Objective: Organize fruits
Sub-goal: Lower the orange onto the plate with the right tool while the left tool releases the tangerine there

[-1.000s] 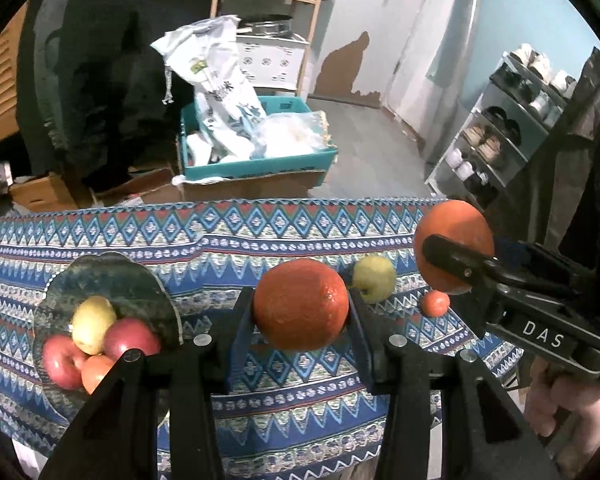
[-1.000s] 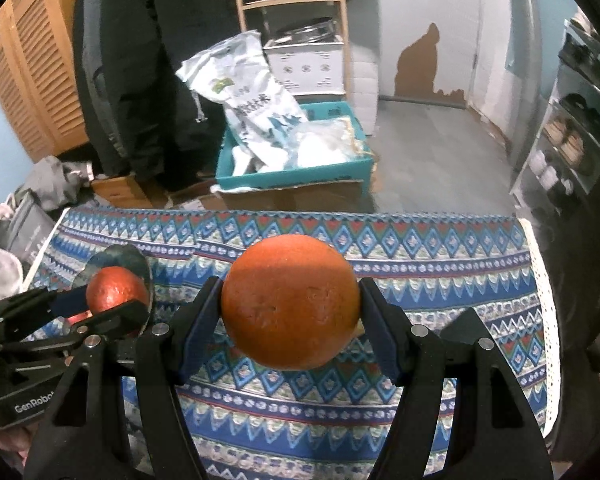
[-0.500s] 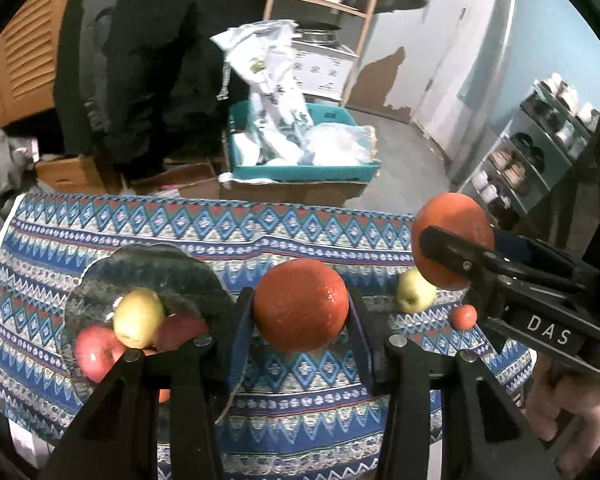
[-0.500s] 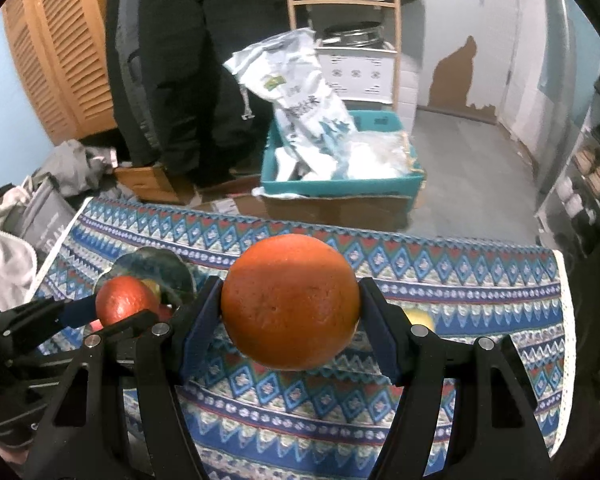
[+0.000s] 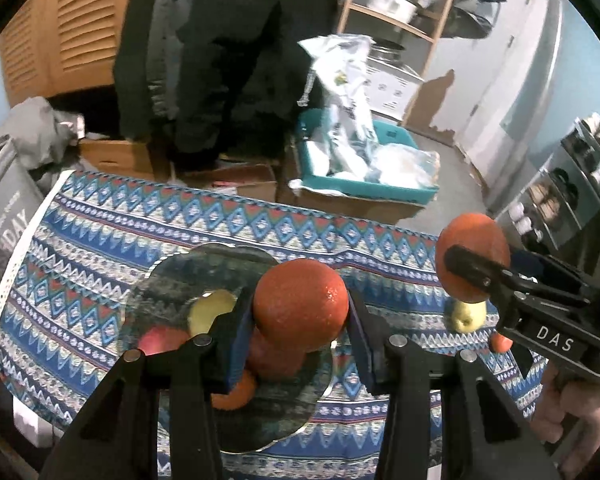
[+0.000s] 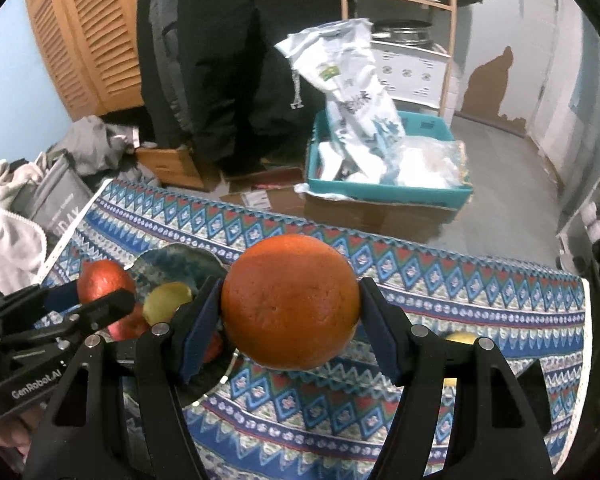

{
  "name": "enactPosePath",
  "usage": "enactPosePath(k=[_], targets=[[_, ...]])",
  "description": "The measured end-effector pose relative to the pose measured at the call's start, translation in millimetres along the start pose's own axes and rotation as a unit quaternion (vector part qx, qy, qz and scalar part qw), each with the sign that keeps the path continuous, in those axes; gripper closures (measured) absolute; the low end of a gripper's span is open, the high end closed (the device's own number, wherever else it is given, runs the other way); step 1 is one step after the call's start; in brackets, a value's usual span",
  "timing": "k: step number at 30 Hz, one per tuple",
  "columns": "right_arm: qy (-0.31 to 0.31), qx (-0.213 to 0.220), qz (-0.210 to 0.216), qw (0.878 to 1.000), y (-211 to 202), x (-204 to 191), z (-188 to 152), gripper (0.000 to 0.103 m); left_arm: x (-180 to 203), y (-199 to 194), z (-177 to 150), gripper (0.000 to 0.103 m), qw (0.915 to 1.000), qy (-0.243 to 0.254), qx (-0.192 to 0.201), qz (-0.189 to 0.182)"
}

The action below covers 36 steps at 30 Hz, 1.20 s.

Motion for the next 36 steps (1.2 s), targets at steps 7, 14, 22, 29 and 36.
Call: enactPosePath(k=[7, 14, 22, 29, 36], targets=[[-0.021, -0.012, 0.011, 1.000, 22, -31, 7, 0.035, -36, 1, 3, 0.058, 0.9996, -0.017, 0.002, 0.020], [-0.043, -0.039, 0.020, 0.998, 56, -60, 5, 0.035, -71, 15, -1, 0.058, 0.9982, -0.033, -0.015, 0.048], [-0.042, -0.081, 0.036, 0.995, 95, -78, -8, 0.035, -99, 44, -12, 0.058, 0.9955, -0.046, -0.045, 0.070], [-0.044, -0.106, 0.036, 0.993, 119, -86, -19, 0.035, -111, 60, -20, 0.058, 0.9934, -0.057, -0.063, 0.077], [-0.051, -0.125, 0.042, 0.990, 133, -92, -28, 0.034, -115, 69, -24, 0.057, 0.9920, -0.060, -0.076, 0.081]])
Point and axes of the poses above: each gripper's, at about its wrist camera, not at the fingertips, and y roughly the way its jaws point, x to its right, z to its top, the point moved 7 cm from there along y, roughly the way its jaws point, and after that the axes turned 1 degree about -y, right-handed, at the moved point
